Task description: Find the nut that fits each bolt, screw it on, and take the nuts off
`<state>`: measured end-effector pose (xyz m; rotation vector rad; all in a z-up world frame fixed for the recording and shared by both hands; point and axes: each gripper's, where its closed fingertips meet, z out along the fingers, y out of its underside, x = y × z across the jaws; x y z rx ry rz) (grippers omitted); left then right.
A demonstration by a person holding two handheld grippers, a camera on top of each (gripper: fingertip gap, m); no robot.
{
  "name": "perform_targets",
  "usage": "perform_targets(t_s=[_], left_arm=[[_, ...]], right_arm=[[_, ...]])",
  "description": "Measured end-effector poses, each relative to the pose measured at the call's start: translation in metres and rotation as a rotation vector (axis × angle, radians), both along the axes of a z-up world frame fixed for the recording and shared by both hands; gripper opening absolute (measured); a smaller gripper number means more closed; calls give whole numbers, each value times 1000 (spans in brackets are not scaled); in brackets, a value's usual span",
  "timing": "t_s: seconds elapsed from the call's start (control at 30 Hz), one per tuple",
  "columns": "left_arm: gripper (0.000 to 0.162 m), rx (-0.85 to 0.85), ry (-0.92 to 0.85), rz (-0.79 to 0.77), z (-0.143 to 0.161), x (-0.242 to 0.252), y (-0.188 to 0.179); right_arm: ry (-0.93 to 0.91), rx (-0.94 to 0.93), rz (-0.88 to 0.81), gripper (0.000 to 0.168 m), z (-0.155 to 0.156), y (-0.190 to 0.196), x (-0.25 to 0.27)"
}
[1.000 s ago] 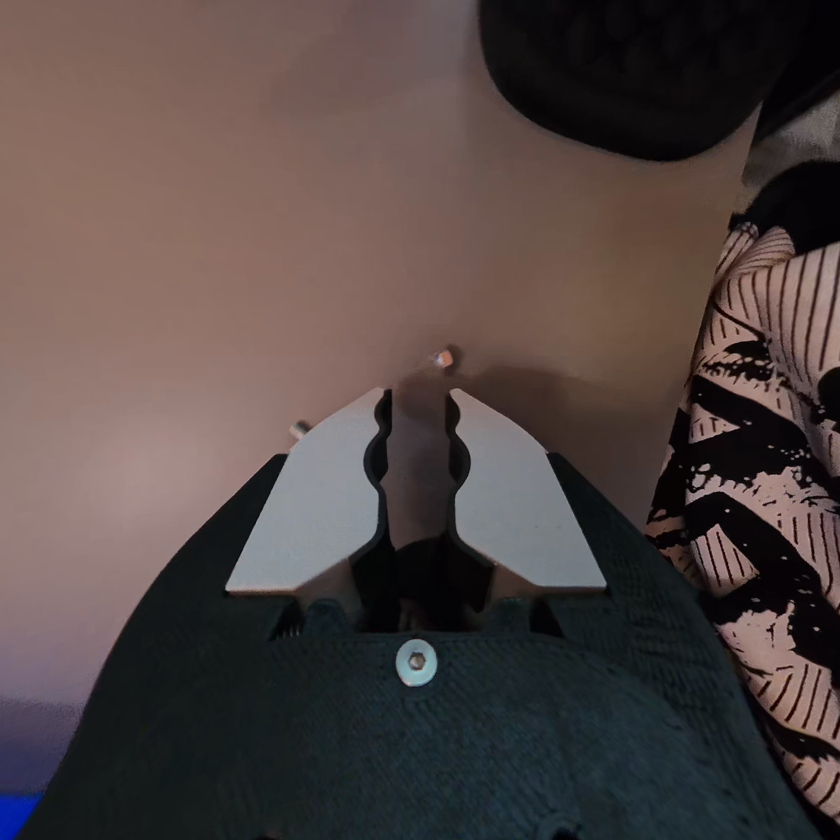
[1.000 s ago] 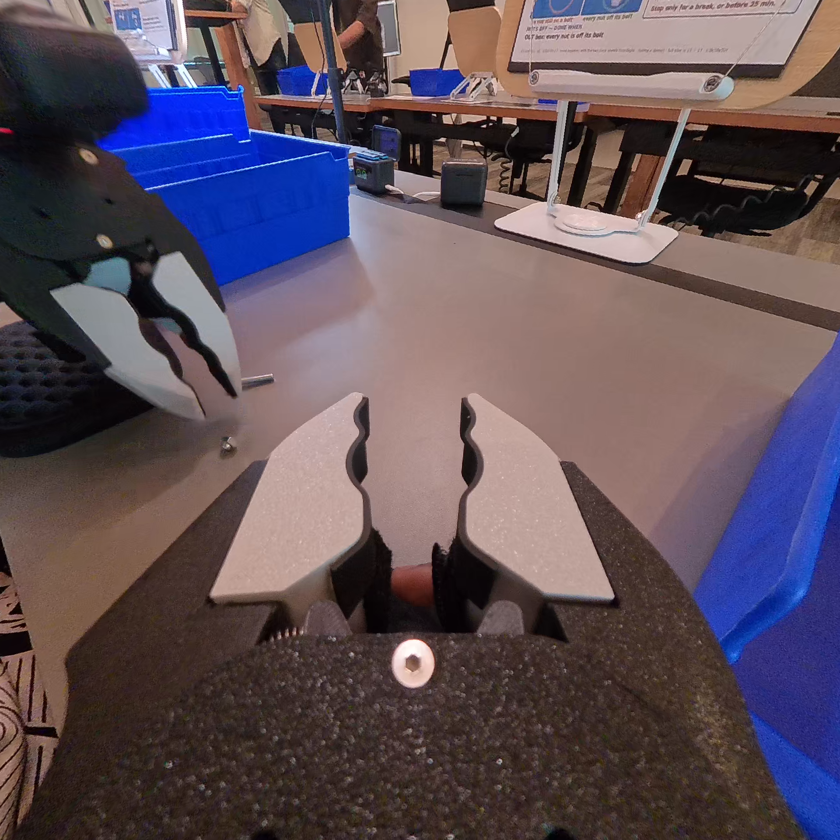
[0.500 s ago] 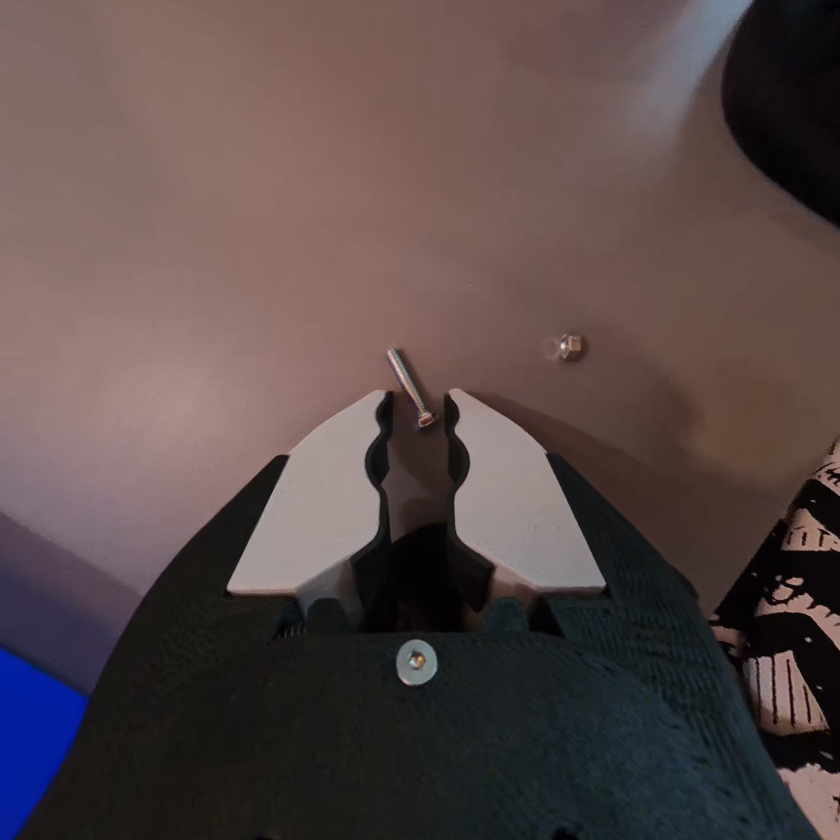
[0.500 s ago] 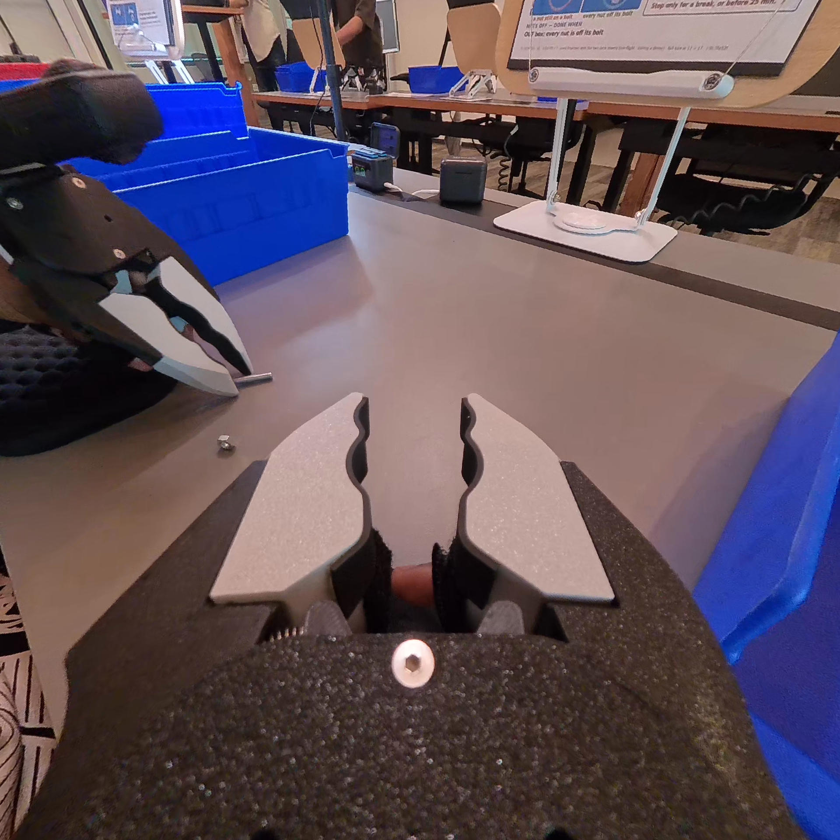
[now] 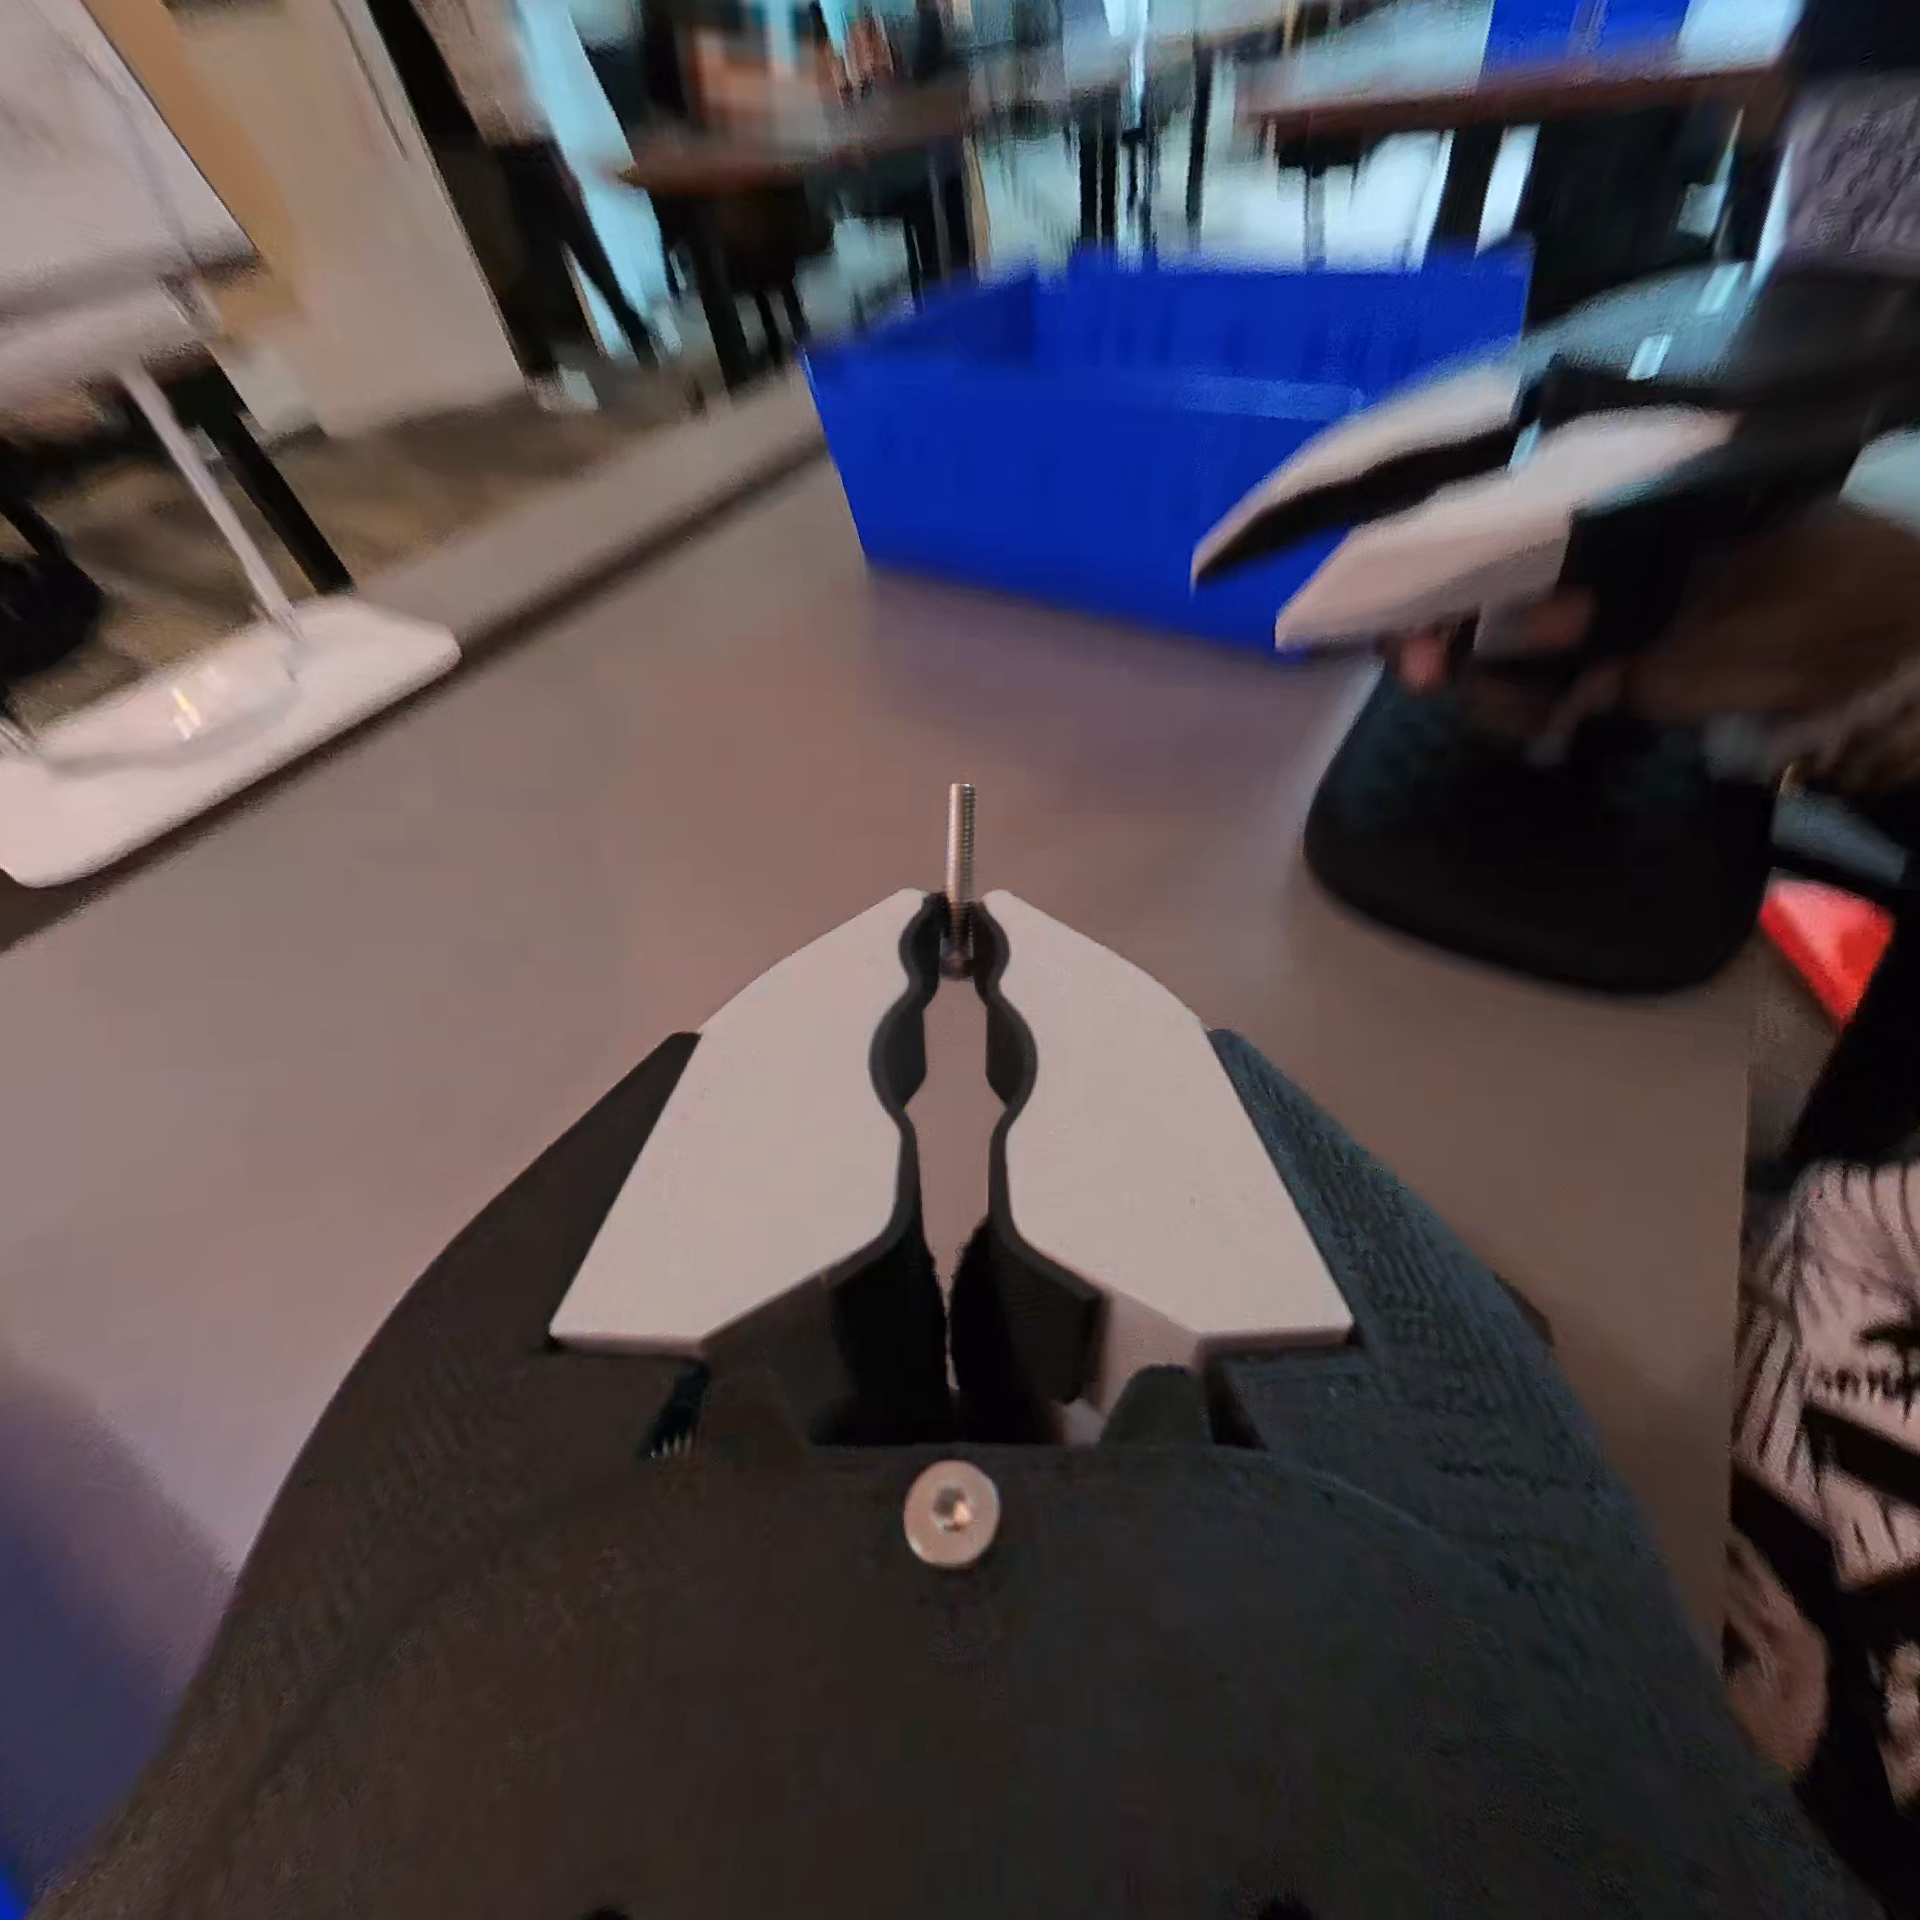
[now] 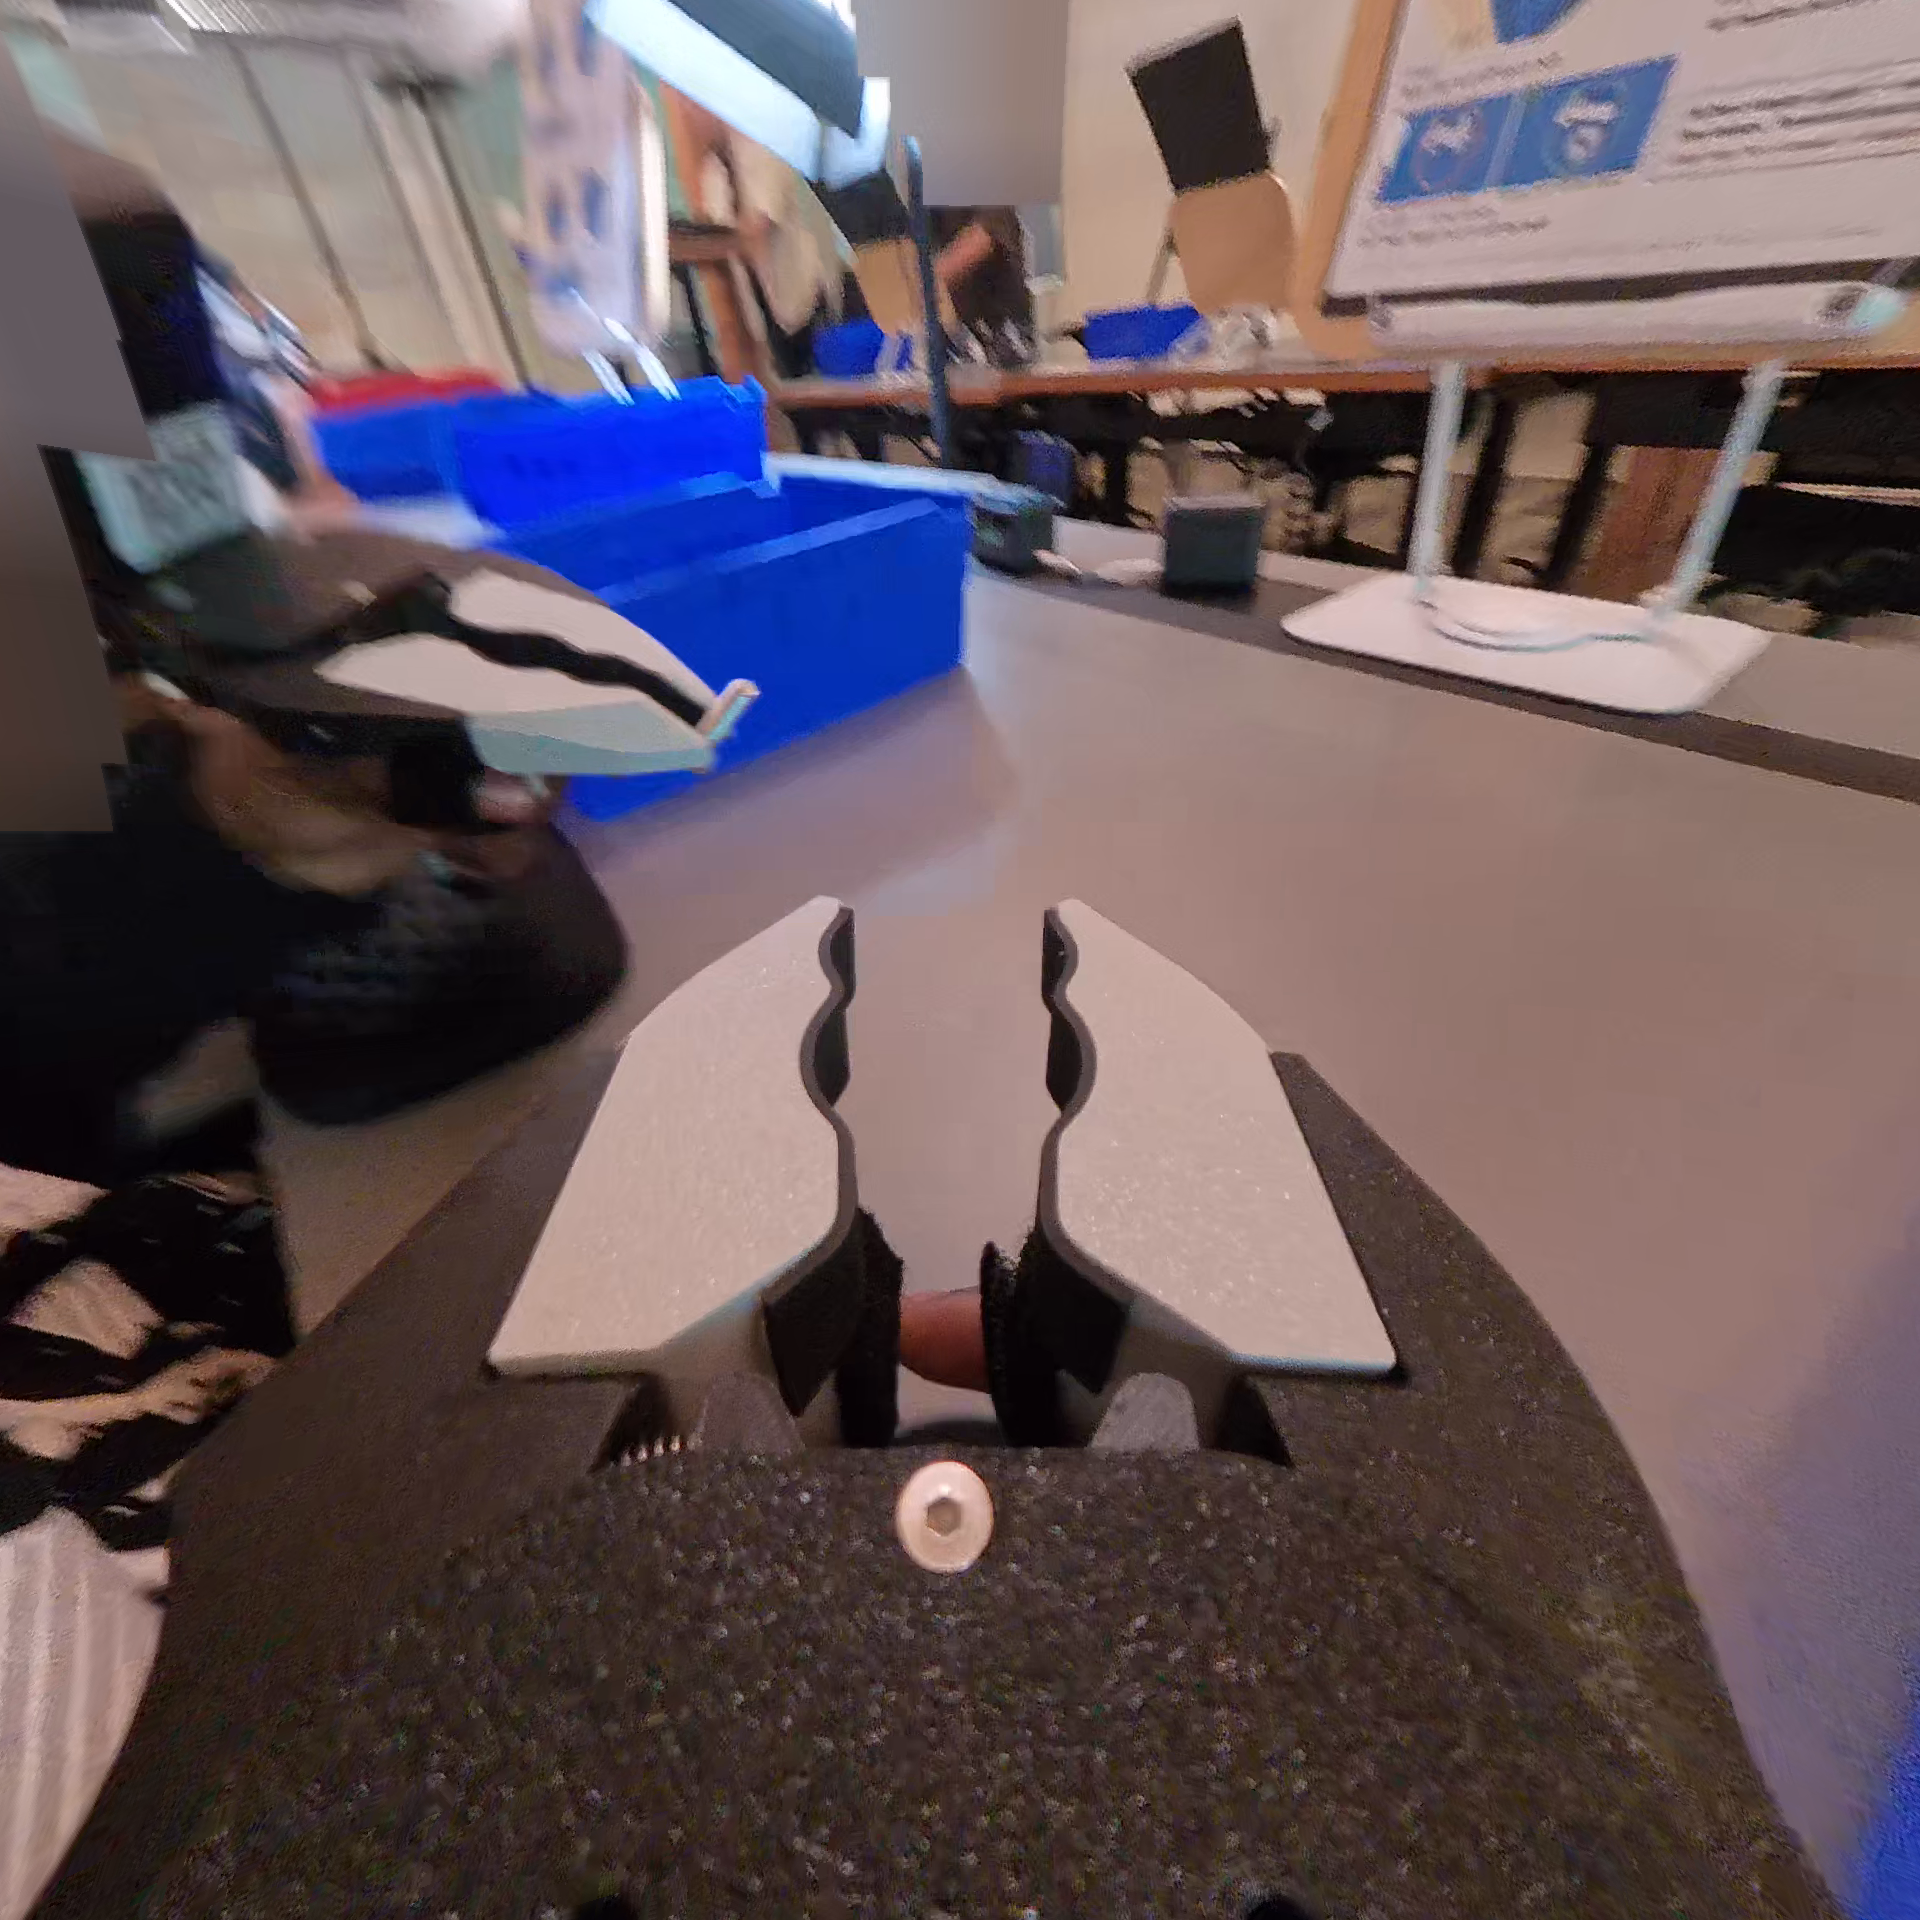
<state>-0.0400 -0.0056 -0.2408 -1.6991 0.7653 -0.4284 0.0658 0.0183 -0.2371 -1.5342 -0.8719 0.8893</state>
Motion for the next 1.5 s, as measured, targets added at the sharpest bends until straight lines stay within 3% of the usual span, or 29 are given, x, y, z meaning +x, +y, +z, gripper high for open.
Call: perform_targets(t_s=[0.1,0.27,0.47,0.6,0.7,1.07,1.5], left_arm=[[6,124,-165,6,26,6,-5],[6,145,-276,-65,30,25,-20],[6,147,-252,-99,22,35,-26],[8,134,-219,-112,16,36,-26],[23,87,-144,-115,3,35,-25],[15,94,-58,-111,-6,38,-24],[11,89,-66,-271,-6,44,-42]], right_arm=[[145,-58,99,32,18,-17,-24],[238,-82,206,29,31,-39,-59],[261,-131,266,6,31,-43,-76],[222,-91,266,6,29,-44,-76],[193,-56,254,6,30,-44,-74],[104,11,288,6,27,-54,-81],[99,57,465,6,32,-76,-83]])
